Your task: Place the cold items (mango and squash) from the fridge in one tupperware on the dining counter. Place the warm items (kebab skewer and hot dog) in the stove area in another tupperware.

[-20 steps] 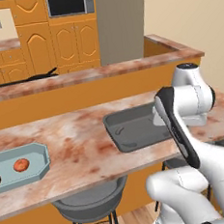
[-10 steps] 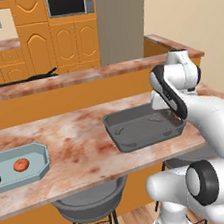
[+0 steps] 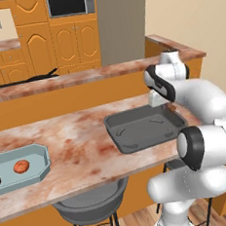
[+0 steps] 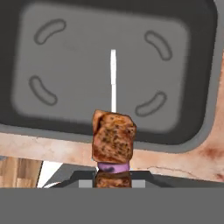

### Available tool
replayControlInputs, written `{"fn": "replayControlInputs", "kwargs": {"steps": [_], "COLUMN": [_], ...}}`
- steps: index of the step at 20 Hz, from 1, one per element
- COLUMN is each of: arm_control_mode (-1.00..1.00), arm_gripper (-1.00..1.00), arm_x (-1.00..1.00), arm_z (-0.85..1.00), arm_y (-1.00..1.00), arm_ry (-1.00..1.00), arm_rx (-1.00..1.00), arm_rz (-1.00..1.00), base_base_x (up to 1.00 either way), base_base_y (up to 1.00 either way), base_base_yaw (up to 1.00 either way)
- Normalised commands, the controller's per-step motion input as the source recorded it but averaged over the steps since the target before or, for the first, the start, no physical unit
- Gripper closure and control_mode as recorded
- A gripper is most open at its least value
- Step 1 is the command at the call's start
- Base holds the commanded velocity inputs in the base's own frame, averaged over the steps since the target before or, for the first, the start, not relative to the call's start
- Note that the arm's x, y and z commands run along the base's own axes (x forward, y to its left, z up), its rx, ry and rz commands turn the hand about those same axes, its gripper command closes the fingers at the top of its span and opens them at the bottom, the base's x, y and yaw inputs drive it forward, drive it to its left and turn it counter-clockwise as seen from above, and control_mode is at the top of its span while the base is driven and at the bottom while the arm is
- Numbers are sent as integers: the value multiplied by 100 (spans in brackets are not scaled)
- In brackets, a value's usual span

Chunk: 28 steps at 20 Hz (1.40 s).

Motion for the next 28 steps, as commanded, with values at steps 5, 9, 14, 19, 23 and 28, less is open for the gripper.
{"fn": "replayControlInputs", "kwargs": {"steps": [5, 9, 14, 19, 23, 28], "arm_control_mode": [-100, -100, -100, -100, -100, -100], "arm_gripper": [100, 100, 100, 100, 100, 100], "arm_x": [32, 9, 13, 40, 17, 28], "arm_z": [-46, -46, -47, -19, -51, -19], "arm_y": [-12, 0, -24, -2, 7, 5], "arm_ry": [-13, 0, -1, -12, 0, 0], "arm_rx": [0, -2, 0, 0, 0, 0], "arm_rz": [61, 67, 55, 15, 1, 0], "base_base_x": [0, 0, 0, 0, 0, 0], "base_base_y": [0, 0, 0, 0, 0, 0], "base_base_yaw": [0, 0, 0, 0, 0, 0]}}
